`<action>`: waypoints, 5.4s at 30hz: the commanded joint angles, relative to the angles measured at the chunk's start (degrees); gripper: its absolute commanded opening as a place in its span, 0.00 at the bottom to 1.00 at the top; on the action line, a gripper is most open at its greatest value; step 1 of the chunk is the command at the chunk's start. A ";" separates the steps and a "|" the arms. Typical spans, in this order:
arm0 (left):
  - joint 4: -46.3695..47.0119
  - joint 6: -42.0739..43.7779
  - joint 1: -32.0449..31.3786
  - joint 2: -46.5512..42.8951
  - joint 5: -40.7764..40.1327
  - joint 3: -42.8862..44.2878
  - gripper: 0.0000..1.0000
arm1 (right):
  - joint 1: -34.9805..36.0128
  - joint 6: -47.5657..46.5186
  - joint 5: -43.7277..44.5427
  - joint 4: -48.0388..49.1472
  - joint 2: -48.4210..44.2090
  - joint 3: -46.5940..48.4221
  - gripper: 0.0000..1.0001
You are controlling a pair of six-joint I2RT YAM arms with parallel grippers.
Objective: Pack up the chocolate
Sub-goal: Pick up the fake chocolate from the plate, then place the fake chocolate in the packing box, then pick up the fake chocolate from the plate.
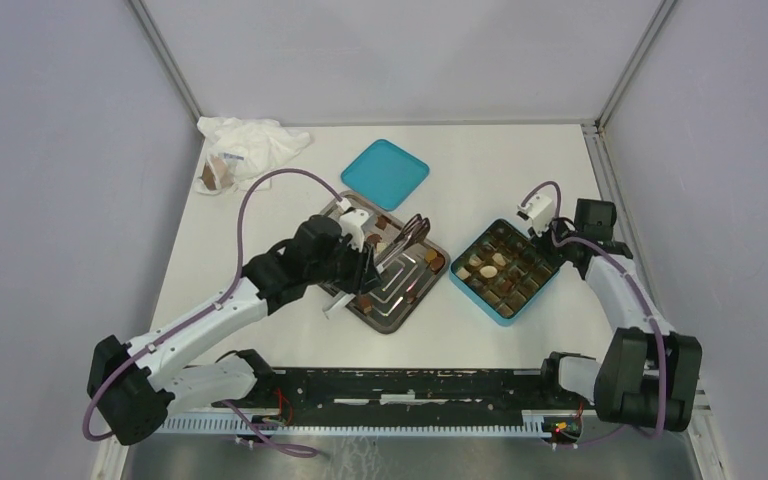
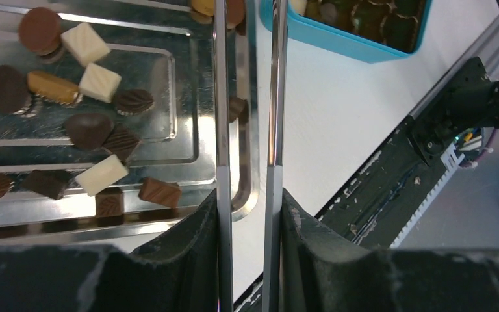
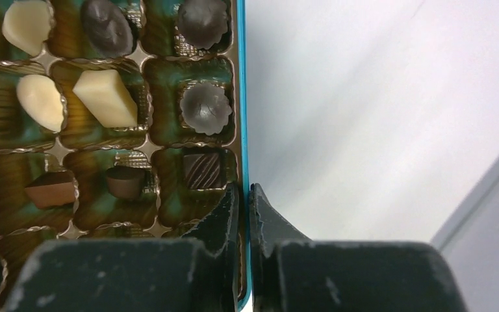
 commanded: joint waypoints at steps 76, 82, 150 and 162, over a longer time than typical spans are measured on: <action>13.12 0.21 -28.62 25.74 -15.24 9.99 0.41 | 3.77 -1.53 -0.61 6.96 -10.24 -3.27 0.07; 13.13 0.10 -28.86 25.19 -15.64 10.09 0.43 | 3.77 -1.53 -0.52 6.85 -9.93 -3.18 0.08; -16.35 6.98 7.13 30.73 -16.16 23.73 0.47 | 3.77 -0.39 -0.13 2.85 -5.59 -0.98 0.76; -16.69 7.01 7.48 33.52 -16.27 25.93 0.49 | 3.77 -0.49 -0.21 2.76 -5.50 -0.98 0.76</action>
